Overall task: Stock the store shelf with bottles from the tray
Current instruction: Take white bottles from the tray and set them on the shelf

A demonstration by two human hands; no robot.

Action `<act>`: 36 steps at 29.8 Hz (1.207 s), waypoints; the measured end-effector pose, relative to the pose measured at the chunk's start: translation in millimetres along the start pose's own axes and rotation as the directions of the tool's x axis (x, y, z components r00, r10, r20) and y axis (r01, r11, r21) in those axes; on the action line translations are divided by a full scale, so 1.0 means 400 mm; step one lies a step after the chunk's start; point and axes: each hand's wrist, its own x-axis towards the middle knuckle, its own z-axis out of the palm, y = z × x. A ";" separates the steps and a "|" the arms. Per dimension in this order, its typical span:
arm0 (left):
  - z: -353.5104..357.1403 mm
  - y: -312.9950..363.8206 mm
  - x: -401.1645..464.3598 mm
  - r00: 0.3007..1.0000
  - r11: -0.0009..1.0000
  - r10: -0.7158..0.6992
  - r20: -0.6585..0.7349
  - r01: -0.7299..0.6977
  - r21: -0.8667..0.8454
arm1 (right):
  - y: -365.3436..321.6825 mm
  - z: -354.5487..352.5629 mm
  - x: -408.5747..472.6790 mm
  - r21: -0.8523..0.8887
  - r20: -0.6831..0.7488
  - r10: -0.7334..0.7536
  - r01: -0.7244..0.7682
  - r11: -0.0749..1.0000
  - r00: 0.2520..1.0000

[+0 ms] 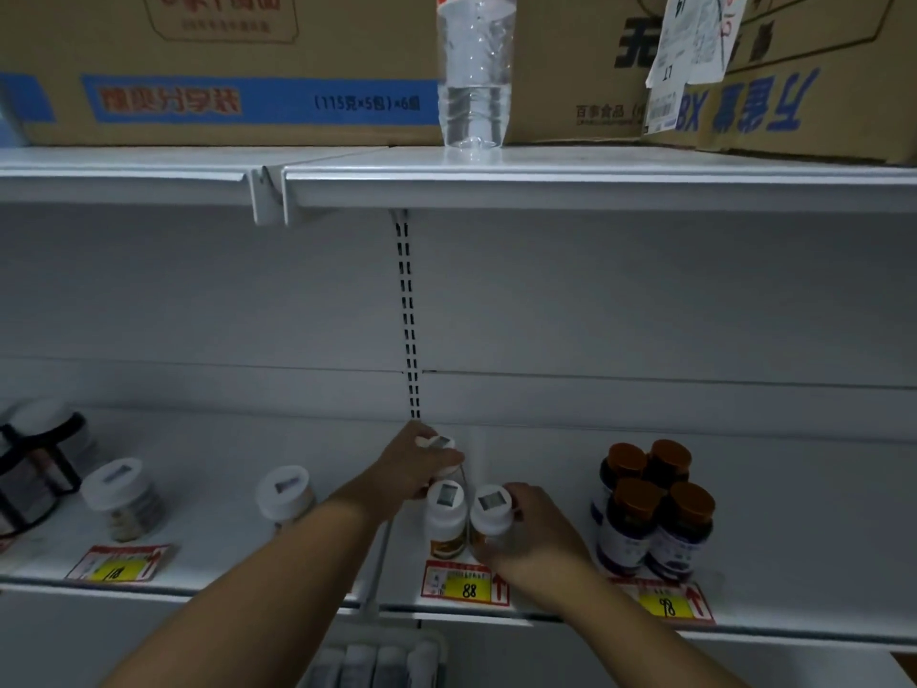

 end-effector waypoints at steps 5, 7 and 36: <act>0.007 -0.001 0.004 0.997 0.955 0.005 0.081 -0.029 0.295 | -0.003 0.003 0.008 0.063 0.009 0.019 -0.019 0.998 1.000; 0.006 0.005 0.002 0.994 0.945 -0.015 0.107 -0.020 0.326 | -0.014 -0.007 0.003 0.059 0.036 -0.002 0.000 0.998 0.999; -0.125 -0.881 -0.127 0.993 0.785 -0.110 0.047 0.058 0.617 | 0.315 0.683 -0.011 -0.432 0.258 0.187 -0.060 0.900 0.948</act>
